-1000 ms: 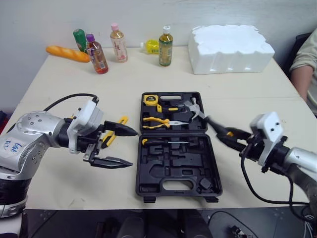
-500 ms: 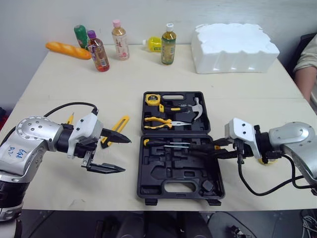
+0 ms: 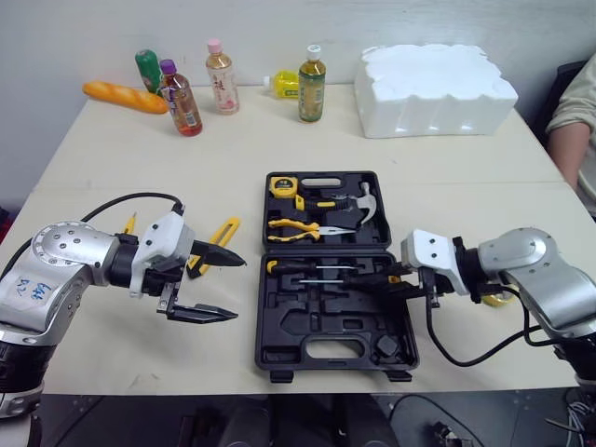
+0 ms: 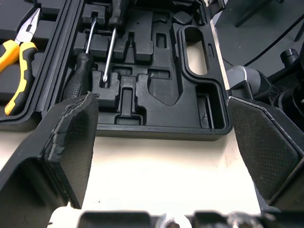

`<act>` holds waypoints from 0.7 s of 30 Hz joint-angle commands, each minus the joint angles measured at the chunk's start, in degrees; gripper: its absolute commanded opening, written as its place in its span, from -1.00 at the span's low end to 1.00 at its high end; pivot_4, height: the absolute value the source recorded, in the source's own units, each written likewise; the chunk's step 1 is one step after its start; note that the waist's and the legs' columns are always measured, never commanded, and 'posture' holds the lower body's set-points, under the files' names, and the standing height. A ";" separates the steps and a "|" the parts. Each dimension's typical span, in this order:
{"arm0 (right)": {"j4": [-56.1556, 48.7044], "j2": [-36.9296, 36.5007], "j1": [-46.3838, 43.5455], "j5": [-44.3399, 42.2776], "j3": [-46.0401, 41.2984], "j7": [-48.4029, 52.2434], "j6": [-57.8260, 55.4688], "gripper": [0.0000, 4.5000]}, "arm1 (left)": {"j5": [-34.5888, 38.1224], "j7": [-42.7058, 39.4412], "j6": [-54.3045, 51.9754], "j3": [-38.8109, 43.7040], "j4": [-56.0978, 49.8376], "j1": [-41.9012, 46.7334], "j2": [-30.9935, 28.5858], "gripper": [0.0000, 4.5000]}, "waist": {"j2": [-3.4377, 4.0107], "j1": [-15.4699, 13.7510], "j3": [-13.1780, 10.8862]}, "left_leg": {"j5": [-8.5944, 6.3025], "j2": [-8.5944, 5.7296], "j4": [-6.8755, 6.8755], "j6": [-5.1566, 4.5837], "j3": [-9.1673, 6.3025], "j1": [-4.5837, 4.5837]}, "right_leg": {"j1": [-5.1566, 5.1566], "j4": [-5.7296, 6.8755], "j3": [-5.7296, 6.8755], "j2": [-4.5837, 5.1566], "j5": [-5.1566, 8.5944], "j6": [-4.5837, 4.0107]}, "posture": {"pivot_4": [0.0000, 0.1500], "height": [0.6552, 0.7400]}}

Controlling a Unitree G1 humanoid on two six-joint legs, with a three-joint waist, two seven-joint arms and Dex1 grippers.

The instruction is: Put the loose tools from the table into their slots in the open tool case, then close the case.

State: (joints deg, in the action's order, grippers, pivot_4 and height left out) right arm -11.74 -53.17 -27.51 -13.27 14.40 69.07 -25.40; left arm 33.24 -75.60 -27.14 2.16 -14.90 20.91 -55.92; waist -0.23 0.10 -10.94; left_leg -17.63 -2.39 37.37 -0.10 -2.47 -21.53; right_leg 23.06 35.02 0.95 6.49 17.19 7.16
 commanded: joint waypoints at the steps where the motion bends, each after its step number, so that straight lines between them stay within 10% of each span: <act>1: -3.49 -0.63 -0.84 -1.46 -3.34 -0.41 -2.16 0.26 | 0.05 0.17 0.49 0.90 -0.81 0.52 0.20 1.00 | 0.00 -0.06 0.00 | 0.00 0.00 0.00 0.01 0.00 -0.01 | 0.02 0.01 0.00 0.00 0.00 0.00 | 1.00 0.96; 4: -5.73 -0.12 -0.11 -4.12 -7.23 -0.95 -2.04 0.94 | 0.44 0.32 0.19 0.59 -0.81 0.91 0.74 1.00 | 0.00 -0.10 0.00 | 0.00 0.00 -0.01 0.01 -0.01 -0.01 | 0.03 0.01 0.00 0.00 0.00 0.00 | 1.00 0.96; 11: -2.95 8.55 0.41 -6.67 -8.14 -5.66 -0.94 0.94 | -0.33 0.44 0.44 -0.82 -0.06 2.24 2.60 1.00 | -0.03 0.13 0.01 | 0.01 0.01 -0.01 0.01 0.02 -0.01 | 0.02 0.02 -0.01 -0.01 0.00 0.00 | 1.00 0.96; 21: -1.21 13.36 3.58 -6.01 -5.85 -6.99 -2.46 -0.95 | -1.07 -0.81 1.23 -0.79 1.26 2.93 2.59 1.00 | -0.03 -0.07 0.00 | 0.06 -0.05 0.08 0.02 0.10 -0.06 | 0.19 0.33 -0.08 -0.03 -0.01 -0.02 | 1.00 0.96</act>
State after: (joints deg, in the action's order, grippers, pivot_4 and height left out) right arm -11.74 -39.91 -24.05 -19.22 8.45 62.20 -27.72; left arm 32.22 -75.93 -26.61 0.60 -12.83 23.42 -52.85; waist -0.27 0.03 -10.94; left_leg -17.58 -2.44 37.45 -0.08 -2.37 -21.59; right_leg 23.25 35.35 0.86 6.46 17.18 7.15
